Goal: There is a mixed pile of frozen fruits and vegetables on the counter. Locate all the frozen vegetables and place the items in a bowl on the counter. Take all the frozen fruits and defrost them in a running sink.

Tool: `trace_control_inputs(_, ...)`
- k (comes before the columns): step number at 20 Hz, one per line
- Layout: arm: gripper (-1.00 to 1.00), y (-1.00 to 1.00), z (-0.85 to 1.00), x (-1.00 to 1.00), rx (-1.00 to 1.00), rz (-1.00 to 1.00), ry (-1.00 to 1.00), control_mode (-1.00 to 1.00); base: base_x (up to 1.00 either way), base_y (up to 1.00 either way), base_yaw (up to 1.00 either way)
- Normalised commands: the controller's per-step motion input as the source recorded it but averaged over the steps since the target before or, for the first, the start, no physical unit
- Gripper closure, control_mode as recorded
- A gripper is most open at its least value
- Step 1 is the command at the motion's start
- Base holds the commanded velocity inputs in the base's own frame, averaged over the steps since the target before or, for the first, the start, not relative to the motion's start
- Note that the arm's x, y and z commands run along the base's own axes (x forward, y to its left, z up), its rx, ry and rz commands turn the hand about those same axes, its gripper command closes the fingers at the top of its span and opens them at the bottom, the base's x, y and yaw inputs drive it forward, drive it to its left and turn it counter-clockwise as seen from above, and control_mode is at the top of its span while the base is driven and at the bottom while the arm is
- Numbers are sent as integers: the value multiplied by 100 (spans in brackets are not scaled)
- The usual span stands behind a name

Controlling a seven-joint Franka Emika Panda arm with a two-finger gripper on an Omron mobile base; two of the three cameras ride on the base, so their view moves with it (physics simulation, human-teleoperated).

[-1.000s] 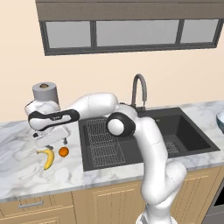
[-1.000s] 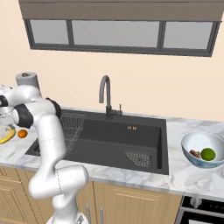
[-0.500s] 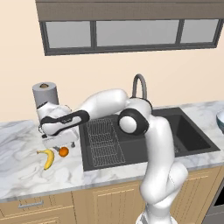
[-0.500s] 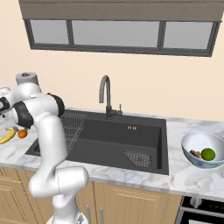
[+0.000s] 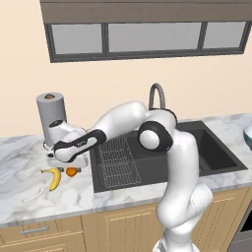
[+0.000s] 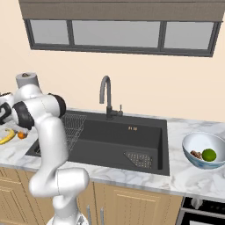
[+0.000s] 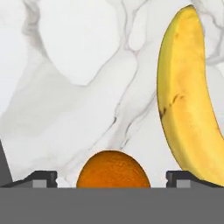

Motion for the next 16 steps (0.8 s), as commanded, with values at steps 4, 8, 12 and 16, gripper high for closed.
trace_control_inputs(4, -100, -35, -46, -35, 9, -5, -1, -100, 0, 0, 0)
trace_control_inputs(8, 100, -1, -10, -2, 2, 0, 0, -100, 0, 0, 0)
trace_control_inputs(12, 100, 0, 0, 0, 0, 0, 2, -100, 0, 0, 0)
trace_control_inputs(16, 100, -14, 38, -12, -8, -2, 6, -100, 0, 0, 0)
